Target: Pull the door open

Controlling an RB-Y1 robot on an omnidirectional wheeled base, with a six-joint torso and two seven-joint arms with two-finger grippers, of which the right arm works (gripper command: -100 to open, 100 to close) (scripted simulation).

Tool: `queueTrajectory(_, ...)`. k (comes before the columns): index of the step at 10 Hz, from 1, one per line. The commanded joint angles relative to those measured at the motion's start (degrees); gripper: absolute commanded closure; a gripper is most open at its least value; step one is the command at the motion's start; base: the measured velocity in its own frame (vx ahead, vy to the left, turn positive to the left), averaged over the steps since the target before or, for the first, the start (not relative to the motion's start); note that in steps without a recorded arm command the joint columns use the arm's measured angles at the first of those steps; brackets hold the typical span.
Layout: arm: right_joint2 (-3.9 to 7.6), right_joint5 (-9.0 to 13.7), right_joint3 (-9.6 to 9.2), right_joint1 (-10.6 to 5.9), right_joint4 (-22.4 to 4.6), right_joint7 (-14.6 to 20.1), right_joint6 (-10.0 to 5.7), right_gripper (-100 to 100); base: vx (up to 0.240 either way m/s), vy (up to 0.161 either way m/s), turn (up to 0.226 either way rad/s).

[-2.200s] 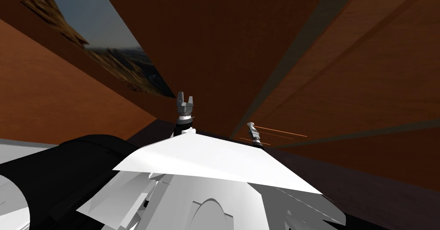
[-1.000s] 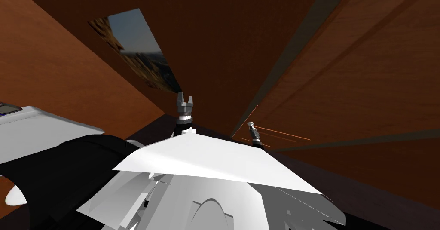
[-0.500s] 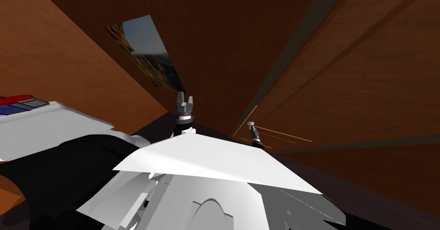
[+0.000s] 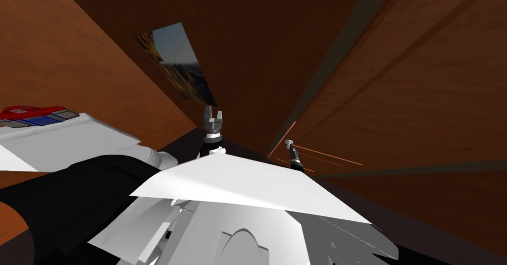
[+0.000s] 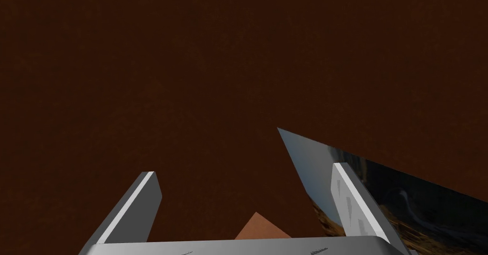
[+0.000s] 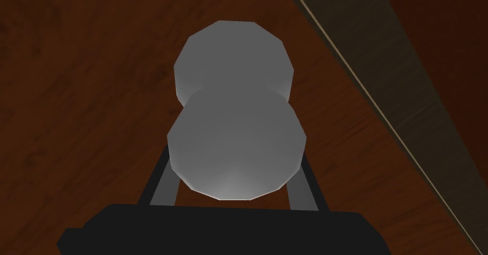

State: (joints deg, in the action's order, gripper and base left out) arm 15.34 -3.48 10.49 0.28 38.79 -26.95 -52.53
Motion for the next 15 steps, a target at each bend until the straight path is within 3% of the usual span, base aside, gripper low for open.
queueTrajectory(1,-0.59,0.90,-0.74,-0.66,-1.39,2.86,-0.63,100,-0.040,-0.020,0.048)
queueTrajectory(6,-0.67,2.74,-1.27,-0.90,-1.43,7.81,-0.40,100,-0.037,-0.020,0.050)
queueTrajectory(10,-0.79,5.60,-2.10,-1.26,-1.49,14.30,-0.05,100,-0.046,-0.026,0.075)
queueTrajectory(12,-0.79,5.60,-2.10,-1.26,-1.49,14.87,-0.05,100,-0.025,-0.009,0.020)
queueTrajectory(15,-0.87,7.56,-2.66,-1.51,-1.53,19.61,0.19,100,-0.045,-0.026,0.076)
